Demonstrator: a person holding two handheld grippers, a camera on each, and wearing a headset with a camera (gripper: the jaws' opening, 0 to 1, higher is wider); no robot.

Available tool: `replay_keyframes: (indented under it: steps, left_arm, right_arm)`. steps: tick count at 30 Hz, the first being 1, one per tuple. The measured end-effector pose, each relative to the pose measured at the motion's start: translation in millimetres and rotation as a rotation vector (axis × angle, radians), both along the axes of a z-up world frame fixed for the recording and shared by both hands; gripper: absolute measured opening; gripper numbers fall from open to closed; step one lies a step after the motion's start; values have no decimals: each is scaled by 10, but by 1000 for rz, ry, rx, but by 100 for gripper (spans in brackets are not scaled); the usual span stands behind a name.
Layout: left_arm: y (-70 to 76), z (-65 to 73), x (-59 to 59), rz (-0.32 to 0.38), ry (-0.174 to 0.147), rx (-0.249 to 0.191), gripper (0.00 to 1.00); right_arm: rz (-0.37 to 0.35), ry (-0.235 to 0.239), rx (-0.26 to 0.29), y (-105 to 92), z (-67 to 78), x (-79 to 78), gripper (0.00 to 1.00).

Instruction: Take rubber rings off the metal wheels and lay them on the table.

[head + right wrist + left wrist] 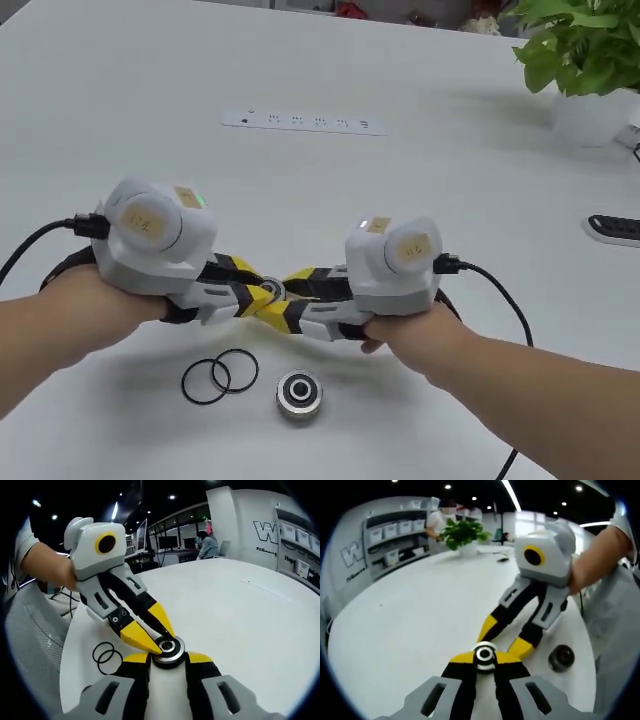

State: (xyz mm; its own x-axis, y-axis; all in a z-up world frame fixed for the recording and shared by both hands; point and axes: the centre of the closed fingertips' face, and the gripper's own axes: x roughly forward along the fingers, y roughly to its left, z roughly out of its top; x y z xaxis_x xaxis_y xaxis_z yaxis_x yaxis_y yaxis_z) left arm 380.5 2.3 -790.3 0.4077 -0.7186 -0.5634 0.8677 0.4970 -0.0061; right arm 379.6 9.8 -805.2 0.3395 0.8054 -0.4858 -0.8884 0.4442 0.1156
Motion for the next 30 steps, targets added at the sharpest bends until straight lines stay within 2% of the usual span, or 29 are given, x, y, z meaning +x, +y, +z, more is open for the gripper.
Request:
replay_keyframes:
  steps: [18, 30]
  left_arm:
    - [-16, 0, -11, 0, -2, -3, 13]
    - [-14, -2, -14, 5, 2, -7, 13]
  right_arm:
    - [-8, 26, 2, -43, 3, -26, 22]
    - [9, 40, -2, -101, -10, -52, 17]
